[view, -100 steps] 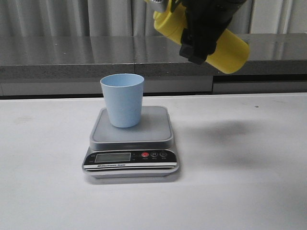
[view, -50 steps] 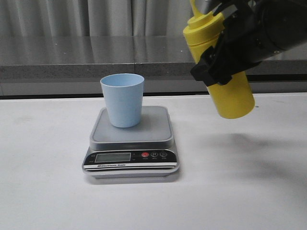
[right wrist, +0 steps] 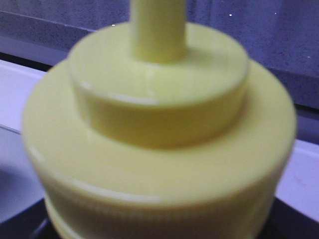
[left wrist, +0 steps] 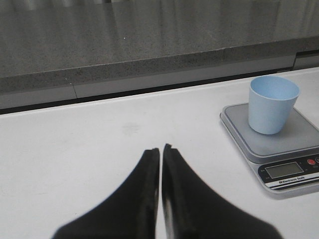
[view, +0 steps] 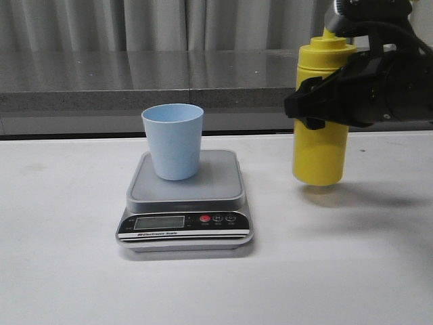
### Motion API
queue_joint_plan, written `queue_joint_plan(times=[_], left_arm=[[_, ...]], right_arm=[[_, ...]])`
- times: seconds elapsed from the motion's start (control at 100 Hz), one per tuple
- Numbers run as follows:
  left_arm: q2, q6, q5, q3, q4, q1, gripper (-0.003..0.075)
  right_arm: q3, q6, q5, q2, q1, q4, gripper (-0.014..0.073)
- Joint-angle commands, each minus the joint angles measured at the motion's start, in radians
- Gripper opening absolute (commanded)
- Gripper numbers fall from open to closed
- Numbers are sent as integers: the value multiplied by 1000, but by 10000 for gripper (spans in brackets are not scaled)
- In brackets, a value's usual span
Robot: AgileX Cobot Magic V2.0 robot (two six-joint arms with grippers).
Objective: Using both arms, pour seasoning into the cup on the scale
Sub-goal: 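Tilt the bottle upright and lower it back to its spot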
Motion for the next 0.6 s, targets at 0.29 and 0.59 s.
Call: queue_joint_plan(times=[0.29,0.59], left_arm=[[14,-11,-74,-26,-15,1,10],[14,-11,-74,-26,-15,1,10]], right_arm=[[-21,14,-124,38,-5,0,-32],[-21,14,-118,38,-7,0,471]])
